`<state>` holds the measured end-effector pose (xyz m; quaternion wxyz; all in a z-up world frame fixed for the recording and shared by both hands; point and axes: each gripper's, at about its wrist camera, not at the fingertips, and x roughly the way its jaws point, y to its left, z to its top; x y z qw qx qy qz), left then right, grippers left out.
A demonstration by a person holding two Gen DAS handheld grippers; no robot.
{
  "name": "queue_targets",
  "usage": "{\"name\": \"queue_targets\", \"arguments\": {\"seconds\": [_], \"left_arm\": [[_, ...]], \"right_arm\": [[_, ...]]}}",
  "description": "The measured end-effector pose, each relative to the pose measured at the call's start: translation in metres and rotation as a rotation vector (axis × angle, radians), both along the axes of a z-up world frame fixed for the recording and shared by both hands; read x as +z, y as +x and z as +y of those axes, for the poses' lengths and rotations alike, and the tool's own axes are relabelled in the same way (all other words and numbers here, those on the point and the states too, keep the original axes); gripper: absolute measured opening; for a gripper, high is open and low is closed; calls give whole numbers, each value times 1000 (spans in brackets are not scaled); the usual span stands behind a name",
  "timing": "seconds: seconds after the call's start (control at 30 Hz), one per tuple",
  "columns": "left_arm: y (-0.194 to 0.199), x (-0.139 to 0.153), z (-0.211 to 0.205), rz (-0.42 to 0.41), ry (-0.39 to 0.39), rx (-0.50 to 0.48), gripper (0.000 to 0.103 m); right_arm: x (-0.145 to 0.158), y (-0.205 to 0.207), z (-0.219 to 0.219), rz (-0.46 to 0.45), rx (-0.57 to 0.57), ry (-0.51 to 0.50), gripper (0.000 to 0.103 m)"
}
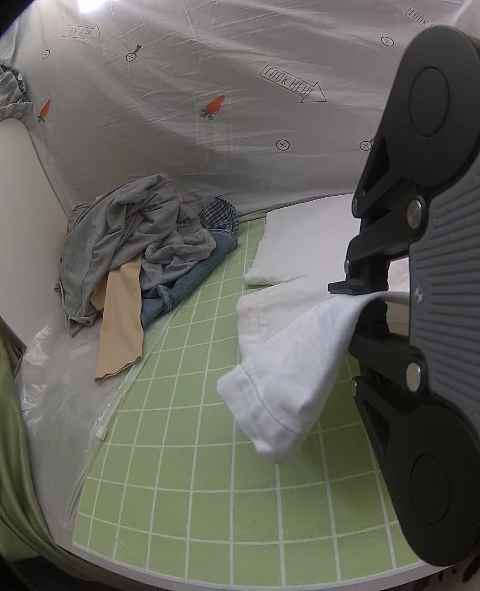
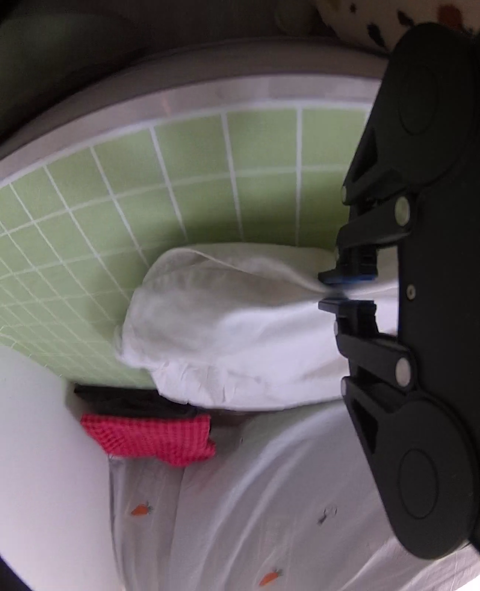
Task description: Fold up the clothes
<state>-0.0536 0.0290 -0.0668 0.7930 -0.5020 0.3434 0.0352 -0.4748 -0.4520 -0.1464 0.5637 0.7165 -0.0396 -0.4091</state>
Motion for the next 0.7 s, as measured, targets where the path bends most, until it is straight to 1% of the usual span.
{"name": "queue_targets", "arguments": {"seconds": [0.07,0.17,0.3,0.43,0.5,0.57,0.67,0.7], "left_arm": [[-1,6,1,-15,-6,13,1],[4,22,-3,-64,0,11,1],[18,58,-18,-162,27,-19,1],[47,100,-42,-282,78,-68,1],[74,114,-59,-342,97,-115,1],[110,124,-81,-384,109,-160,1],[175,124,-124,-408,141,-206,2],[199,121,-140,-404,162,-216,2]], "right_arm": [[17,7,-6,-23,8,-48,8],[42,17,-16,-56,19,-120,8],[75,31,-29,-101,35,-215,8],[107,49,-47,-147,51,-303,8],[119,64,-63,-164,66,-334,8],[130,83,-86,-173,91,-368,7],[144,124,-127,-121,153,-405,6],[147,141,-143,-110,167,-422,3]]}}
